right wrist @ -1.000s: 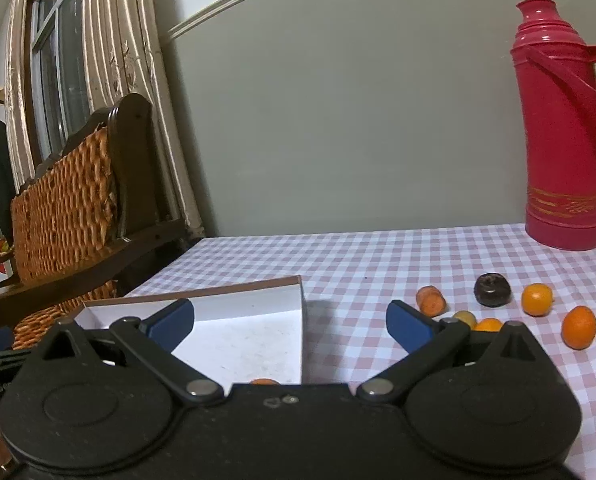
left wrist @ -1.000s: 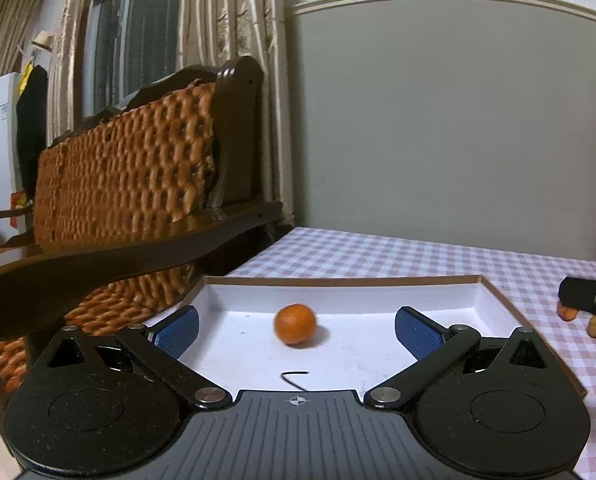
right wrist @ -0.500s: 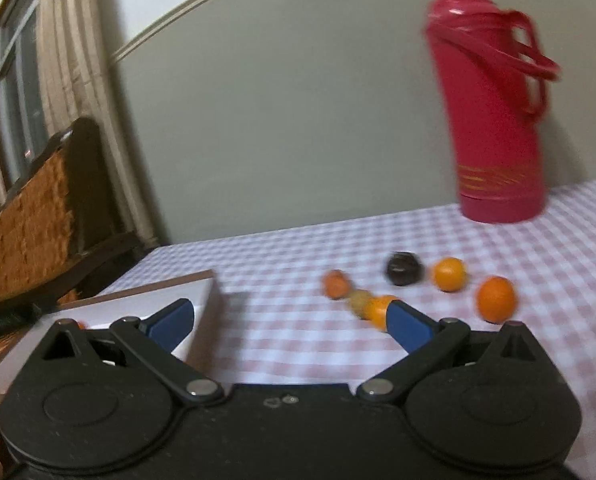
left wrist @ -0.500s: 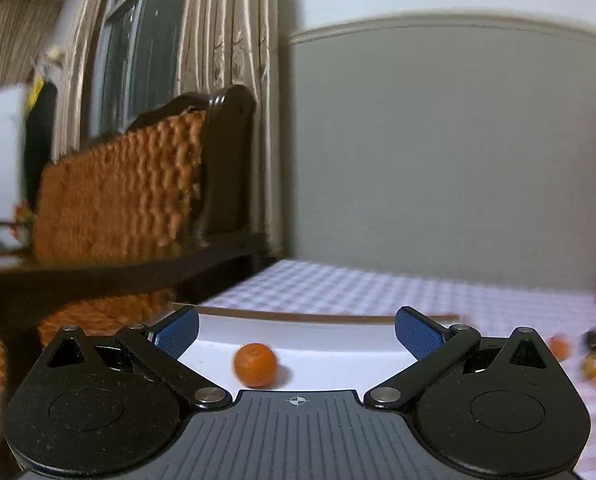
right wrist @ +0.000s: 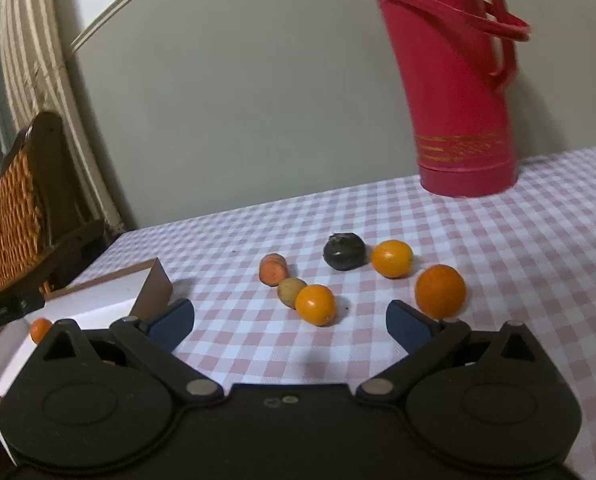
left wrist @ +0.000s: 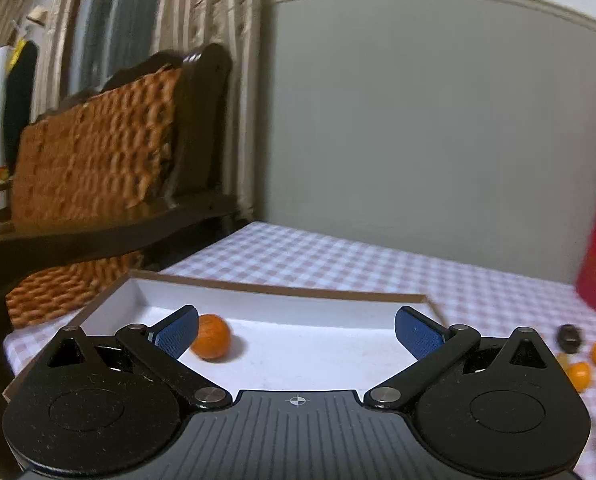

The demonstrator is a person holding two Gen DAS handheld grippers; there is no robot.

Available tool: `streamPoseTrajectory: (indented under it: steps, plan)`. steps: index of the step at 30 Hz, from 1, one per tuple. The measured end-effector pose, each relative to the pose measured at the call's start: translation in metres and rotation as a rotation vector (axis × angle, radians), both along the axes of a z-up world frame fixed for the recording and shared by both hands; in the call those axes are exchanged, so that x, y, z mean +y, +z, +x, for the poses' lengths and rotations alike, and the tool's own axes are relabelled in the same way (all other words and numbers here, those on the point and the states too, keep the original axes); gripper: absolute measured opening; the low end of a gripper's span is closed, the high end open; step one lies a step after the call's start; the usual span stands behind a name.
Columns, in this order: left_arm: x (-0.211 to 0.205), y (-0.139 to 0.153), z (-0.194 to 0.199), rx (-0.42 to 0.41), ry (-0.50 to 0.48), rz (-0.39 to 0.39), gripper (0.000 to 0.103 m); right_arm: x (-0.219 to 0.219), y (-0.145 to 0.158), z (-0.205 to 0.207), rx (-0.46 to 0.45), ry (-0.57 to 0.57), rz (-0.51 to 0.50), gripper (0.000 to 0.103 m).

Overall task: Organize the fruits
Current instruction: 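Withdraw both open grippers from the box back toward the fruit on the table, then move the left gripper to a small tangerine while the right gripper approaches an orange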

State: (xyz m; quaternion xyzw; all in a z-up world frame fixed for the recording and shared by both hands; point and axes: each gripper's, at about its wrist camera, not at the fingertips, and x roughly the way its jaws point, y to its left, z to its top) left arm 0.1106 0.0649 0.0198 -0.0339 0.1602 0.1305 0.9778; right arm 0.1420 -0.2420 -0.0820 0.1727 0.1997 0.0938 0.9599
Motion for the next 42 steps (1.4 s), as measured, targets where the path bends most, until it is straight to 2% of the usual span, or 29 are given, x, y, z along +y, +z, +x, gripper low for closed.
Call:
streamPoseTrajectory:
  steps: [4,6,7,9,13,15,19,25,42]
  plan:
    - [-0.023,0.002,-0.019,0.003,-0.063,-0.003,0.103,-0.004,0.009,-0.012,0.005,0.007,0.001,0.097]
    - [-0.037,0.006,-0.033,-0.043,-0.099,-0.010,0.103,-0.007,0.013,-0.019,-0.005,0.004,-0.019,0.097]
    - [-0.047,0.008,-0.038,-0.059,-0.106,0.010,0.103,-0.008,0.013,-0.023,-0.017,0.000,-0.028,0.097]
    - [-0.066,0.011,-0.042,-0.026,-0.141,0.054,0.103,-0.012,0.012,-0.031,-0.049,-0.012,-0.069,0.097]
    - [-0.092,0.012,-0.048,-0.001,-0.229,0.097,0.103,-0.028,0.008,-0.037,0.000,-0.039,-0.091,0.097]
    - [-0.100,0.009,-0.046,-0.001,-0.255,0.106,0.103,-0.036,0.009,-0.038,0.007,-0.057,-0.104,0.097]
    - [-0.114,0.005,-0.035,0.022,-0.287,0.073,0.103,-0.049,0.010,-0.040,-0.007,-0.125,-0.121,0.097]
    - [-0.136,0.001,-0.018,0.048,-0.312,0.092,0.103,-0.058,0.003,-0.025,0.013,-0.168,-0.131,0.097]
    - [-0.172,-0.026,0.019,0.139,-0.342,0.104,0.102,-0.073,-0.005,-0.004,0.042,-0.171,-0.136,0.096]
